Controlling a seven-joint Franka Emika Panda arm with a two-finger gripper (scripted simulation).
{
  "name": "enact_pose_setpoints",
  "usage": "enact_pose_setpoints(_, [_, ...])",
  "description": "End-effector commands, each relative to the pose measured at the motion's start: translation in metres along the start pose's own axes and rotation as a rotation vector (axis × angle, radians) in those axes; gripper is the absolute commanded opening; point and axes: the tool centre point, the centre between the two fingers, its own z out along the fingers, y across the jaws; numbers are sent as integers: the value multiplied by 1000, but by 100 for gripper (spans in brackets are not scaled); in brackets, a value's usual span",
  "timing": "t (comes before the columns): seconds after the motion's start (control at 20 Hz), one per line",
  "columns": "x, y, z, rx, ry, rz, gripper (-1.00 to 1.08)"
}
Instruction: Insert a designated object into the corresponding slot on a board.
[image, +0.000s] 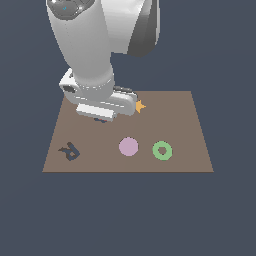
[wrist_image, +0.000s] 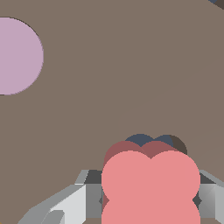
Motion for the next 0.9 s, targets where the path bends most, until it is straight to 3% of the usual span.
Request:
enact_pose_setpoints(0.0, [2,10,-1,1,0,23,-100])
enact_pose_setpoints(0.5, [2,12,9,0,-1,30,-100])
enact_pose_setpoints(0.55, [2,12,9,0,-1,30,100])
enact_pose_setpoints(0.85, [2,12,9,0,-1,30,100])
